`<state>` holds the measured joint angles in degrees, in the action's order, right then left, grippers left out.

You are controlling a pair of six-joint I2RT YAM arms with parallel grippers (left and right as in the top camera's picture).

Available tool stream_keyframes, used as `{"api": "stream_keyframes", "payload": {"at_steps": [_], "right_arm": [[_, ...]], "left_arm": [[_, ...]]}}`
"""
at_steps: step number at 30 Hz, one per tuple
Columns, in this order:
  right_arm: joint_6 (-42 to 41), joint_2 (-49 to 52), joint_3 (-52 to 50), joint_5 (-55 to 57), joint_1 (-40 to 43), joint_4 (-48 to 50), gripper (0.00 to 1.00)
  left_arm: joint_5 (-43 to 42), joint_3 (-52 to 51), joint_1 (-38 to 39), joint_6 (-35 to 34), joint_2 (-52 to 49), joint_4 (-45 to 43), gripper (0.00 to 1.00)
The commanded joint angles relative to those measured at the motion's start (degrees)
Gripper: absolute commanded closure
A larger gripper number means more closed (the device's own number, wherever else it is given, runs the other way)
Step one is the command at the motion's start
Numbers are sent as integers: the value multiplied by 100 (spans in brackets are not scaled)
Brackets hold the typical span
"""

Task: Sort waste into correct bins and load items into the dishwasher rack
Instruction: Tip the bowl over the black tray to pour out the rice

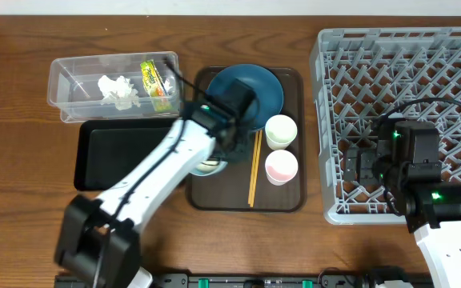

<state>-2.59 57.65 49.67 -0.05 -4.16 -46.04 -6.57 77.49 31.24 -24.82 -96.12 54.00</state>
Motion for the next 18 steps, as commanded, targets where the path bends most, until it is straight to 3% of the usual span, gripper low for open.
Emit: {"api": "stream_keyframes", "payload": {"at_steps": [1, 11, 18], "right_arm": [[-55, -20, 122, -20, -26, -7, 1], [-55, -20, 122, -20, -26, -9, 1], [-55, -20, 122, -20, -26, -9, 1]], "left_arm": [[-549, -28, -568, 540, 269, 48, 94], [-2988, -133, -2769, 1895, 245, 236, 94], [-5335, -562, -4039, 3185, 168, 251, 94]]}}
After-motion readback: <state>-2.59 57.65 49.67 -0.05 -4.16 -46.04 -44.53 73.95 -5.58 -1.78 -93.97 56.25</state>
